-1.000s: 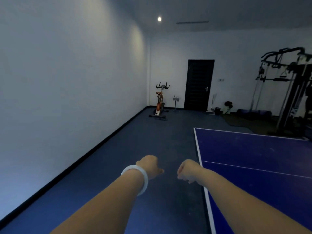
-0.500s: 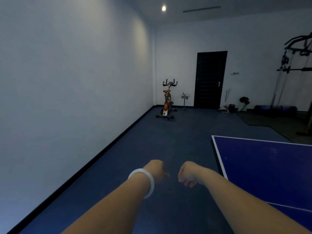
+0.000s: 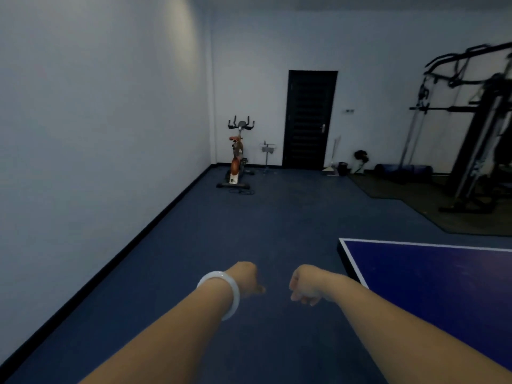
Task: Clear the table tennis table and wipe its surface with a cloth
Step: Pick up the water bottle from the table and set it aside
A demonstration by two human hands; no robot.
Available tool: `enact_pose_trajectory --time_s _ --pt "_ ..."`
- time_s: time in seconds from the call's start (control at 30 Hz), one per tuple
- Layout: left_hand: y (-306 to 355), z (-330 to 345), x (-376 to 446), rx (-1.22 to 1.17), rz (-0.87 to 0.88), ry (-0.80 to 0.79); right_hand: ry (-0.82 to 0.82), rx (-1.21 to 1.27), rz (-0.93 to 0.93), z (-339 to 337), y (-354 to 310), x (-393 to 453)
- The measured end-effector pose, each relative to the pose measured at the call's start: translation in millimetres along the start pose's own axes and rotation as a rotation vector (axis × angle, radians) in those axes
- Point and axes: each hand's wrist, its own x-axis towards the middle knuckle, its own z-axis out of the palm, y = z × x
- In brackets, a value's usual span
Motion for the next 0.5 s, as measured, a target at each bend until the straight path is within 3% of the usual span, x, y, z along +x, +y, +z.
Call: enact_pose_trajectory --time_s 0.2,0.5 --pt "11 -64 158 0.005 0.142 -0.049 0.094 0.172 0.076 -86 5 116" --pt "90 -138 401 0.044 0.289 -0.032 0.137 0.227 0.193 -234 80 310"
